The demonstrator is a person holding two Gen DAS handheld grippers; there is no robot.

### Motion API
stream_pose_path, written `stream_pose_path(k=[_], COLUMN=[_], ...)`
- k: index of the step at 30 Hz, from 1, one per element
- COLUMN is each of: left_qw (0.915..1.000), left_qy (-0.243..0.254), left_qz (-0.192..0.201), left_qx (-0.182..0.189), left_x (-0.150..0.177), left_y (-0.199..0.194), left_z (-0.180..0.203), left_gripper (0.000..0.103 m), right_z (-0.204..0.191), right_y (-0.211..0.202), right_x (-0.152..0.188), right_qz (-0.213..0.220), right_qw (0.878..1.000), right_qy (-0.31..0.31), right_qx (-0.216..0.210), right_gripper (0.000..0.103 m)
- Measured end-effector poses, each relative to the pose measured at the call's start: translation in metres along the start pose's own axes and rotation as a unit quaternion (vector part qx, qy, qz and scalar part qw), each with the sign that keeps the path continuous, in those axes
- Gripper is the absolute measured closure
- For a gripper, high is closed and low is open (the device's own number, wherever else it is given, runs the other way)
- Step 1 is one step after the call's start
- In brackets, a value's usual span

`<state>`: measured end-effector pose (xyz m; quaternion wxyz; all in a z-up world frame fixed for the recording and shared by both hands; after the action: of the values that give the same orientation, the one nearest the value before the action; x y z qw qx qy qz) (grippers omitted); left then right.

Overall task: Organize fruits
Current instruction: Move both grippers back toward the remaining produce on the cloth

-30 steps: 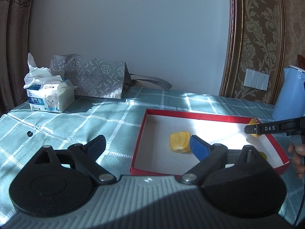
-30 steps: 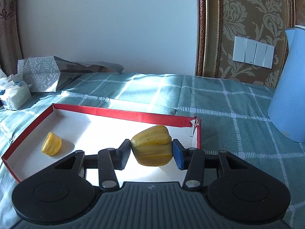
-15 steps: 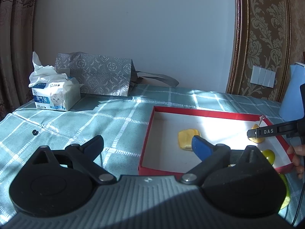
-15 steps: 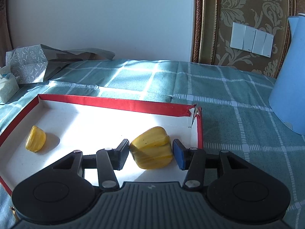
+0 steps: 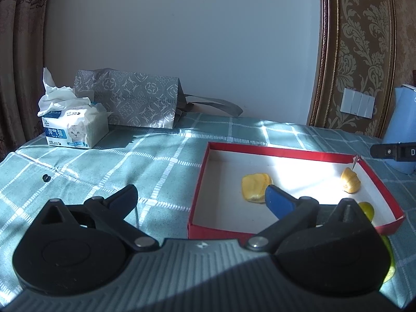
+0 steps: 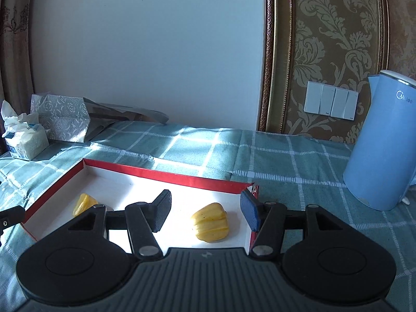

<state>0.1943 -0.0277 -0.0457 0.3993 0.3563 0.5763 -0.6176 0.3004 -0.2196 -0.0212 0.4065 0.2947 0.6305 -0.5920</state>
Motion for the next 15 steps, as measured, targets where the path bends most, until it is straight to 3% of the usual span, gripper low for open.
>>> stream_pose_path(k=[8, 11, 15], left_qw=[1.0000, 0.9994, 0.9968], left_qy=[-0.004, -0.025, -0.048], left_qz=[-0.007, -0.009, -0.029], left_qx=[0.006, 0.024, 0.056], left_x=[0.003, 0.003, 0.014], left_y=[0.000, -0.002, -0.016], left_z=[0.001, -0.001, -0.001], left_gripper=[0.000, 0.000, 0.000], right_z=[-0.028, -0.044, -0.051], right_y=[-0.110, -0.138, -0.158], right_x=[0.026, 0.050, 0.080], right_qz=[0.062, 0.068, 0.073], right_qw=[0.997, 0.996, 0.997], right_qy=[-0.036, -0.057, -0.039], right_qx=[-0.021, -0.016, -0.008], right_gripper=[0.037, 0.036, 0.036])
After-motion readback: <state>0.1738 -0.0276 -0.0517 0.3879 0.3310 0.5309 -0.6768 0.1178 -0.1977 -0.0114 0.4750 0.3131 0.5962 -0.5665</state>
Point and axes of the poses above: each gripper's, at about its wrist camera, not at the fingertips, and y roughly the way its jaws point, z to its right, x to its underside, the point moved 10 cm from there along y, roughly the way its jaws point, and after that the axes turned 2 degrees about -y, right-handed, at the moved point
